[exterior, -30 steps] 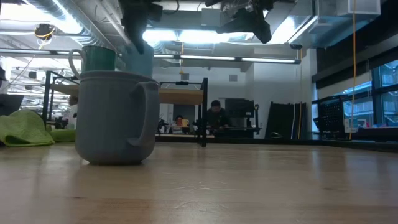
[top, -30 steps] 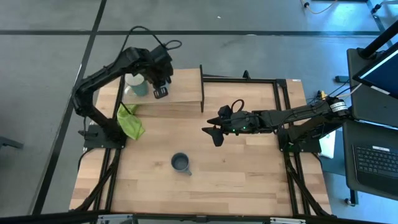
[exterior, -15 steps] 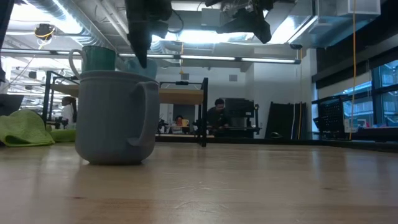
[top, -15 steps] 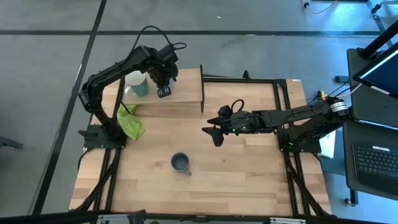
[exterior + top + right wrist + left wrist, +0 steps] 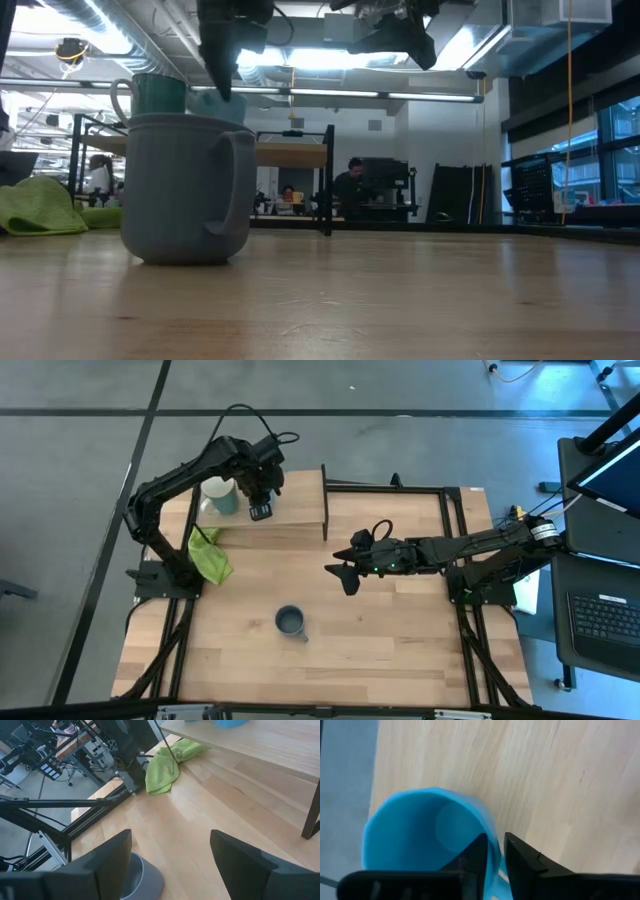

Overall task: Stack small to large cups/mugs on shelf
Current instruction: Put the light blue mug on the shelf

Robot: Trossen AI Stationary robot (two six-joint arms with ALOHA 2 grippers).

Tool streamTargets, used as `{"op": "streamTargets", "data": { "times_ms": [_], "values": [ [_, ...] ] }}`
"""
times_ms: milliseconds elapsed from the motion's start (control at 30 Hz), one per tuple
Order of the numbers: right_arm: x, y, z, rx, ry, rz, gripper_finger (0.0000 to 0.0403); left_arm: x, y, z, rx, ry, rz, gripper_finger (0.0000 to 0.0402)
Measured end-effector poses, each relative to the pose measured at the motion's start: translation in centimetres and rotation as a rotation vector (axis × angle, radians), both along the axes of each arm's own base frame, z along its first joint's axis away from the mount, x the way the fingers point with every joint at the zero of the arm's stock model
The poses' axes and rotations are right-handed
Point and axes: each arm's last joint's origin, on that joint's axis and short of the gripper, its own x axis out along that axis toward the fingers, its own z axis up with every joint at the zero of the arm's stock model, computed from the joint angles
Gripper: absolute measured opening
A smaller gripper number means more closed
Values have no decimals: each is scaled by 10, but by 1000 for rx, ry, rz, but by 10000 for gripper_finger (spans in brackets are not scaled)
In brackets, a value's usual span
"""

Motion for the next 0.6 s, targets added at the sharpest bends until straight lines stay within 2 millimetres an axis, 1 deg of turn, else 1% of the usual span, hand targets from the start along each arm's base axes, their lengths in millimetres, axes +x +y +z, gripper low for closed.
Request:
{"op": "streamTargets", "data": {
  "times_ms": [133, 333, 433, 600],
  "values": [
    [0, 0, 0, -1, 0, 0, 272, 1, -1, 0, 15, 8, 2, 74],
    [0, 0, 0, -2, 1, 1, 272, -1, -2, 2, 49, 25, 9, 83],
    [0, 0, 0, -3, 2, 2, 272, -3, -2, 7, 78, 23, 16, 87],
    [0, -1, 0, -5, 4, 0, 272, -4, -2, 23, 111, -28, 14, 94]
  ]
}}
